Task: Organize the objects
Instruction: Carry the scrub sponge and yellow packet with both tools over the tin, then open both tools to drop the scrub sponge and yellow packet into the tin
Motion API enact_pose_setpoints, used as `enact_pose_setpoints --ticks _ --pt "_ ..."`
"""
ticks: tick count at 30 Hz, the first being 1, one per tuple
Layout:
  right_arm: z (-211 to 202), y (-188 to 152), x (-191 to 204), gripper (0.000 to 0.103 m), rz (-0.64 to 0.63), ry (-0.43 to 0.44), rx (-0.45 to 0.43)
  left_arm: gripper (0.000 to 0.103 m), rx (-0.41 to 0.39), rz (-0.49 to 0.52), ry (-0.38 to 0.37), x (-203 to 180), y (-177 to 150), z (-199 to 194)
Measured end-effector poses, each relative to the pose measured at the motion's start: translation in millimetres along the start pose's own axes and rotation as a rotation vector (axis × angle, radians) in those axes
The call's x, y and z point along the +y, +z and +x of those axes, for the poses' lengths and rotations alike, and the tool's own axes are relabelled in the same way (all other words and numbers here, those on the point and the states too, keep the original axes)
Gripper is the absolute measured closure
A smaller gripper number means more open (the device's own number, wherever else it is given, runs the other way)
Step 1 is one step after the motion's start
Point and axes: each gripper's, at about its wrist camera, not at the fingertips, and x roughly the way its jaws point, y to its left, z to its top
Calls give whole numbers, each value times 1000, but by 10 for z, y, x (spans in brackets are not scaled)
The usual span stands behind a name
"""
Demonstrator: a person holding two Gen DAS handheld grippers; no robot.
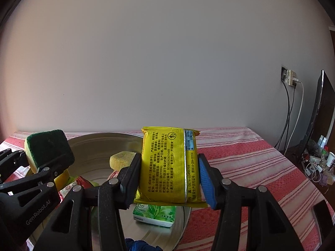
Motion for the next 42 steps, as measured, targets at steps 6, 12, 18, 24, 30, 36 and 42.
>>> enact_pose_setpoints --ticks 6,12,18,24,30,36,42 --pt "8 -40 157 48 -49 21 30 61 21 2 17 13 -12 63" --pt "-31 -67 247 48 -61 44 50 61 34 1 34 33 -24 67" --pt "-41 -86 305 48 -58 73 79 61 44 19 44 -6 -50 69" --pt "-63 -99 377 34 -72 94 94 43 48 5 59 37 -47 74" --pt "-178 -84 335 26 -30 81 55 14 26 -66 54 204 -38 33" --pt "-262 -72 64 16 86 46 -71 1 -65 -106 57 320 -55 -134" --pt "-329 -64 -29 15 139 17 -131 1 -118 -123 78 434 -106 -211"
